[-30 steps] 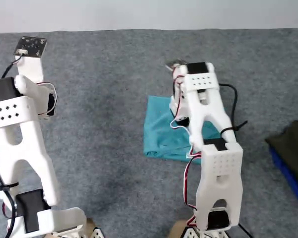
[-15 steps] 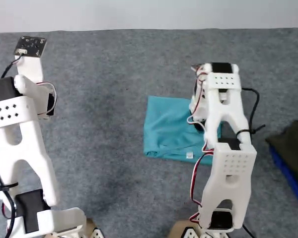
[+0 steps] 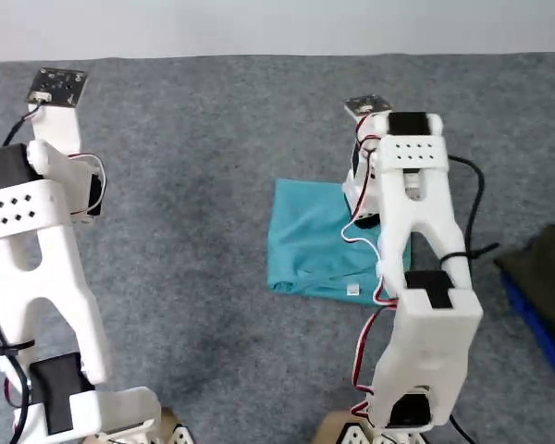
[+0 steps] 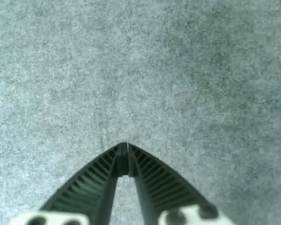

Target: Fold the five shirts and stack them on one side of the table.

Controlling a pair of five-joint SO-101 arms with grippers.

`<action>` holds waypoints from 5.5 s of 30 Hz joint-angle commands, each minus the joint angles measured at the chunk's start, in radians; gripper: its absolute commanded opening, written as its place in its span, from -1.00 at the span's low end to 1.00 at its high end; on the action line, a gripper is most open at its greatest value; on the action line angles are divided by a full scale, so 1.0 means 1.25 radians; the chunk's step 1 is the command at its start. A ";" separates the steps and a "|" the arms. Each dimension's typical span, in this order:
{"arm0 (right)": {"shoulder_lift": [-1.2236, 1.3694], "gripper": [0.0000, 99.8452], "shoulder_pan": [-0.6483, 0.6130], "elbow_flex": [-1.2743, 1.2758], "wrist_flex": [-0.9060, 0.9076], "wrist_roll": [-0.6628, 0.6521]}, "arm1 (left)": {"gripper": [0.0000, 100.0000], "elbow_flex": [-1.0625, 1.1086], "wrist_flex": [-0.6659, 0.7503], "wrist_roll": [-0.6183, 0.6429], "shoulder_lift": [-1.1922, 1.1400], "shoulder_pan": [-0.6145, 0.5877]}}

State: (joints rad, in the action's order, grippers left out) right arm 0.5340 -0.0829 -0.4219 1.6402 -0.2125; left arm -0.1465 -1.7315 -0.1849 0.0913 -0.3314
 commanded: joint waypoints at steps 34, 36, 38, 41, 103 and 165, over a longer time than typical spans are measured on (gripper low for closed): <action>-0.042 -0.98 -0.063 0.201 -0.147 -0.005 | -0.99 -0.002 -0.017 -0.006 0.031 -0.002; -0.041 -0.98 -0.055 0.204 -0.110 -0.006 | -0.99 -0.002 -0.017 -0.006 0.032 -0.002; -0.044 -0.98 -0.037 0.201 -0.061 -0.009 | -0.99 -0.002 -0.017 -0.006 0.032 -0.002; -0.071 -0.98 0.002 0.204 0.006 -0.010 | -0.99 -0.002 -0.017 -0.005 0.033 -0.002; -0.309 -0.98 0.121 0.295 -0.069 -0.107 | -0.99 -0.002 -0.018 -0.004 0.037 -0.001; -0.192 -0.67 0.087 -0.022 0.012 0.129 | -0.99 -0.002 -0.018 -0.005 0.034 -0.001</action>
State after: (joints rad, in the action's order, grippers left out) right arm 0.3498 0.0368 -0.4035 1.5742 -0.1665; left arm -0.1465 -1.7315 -0.1849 0.0913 -0.3314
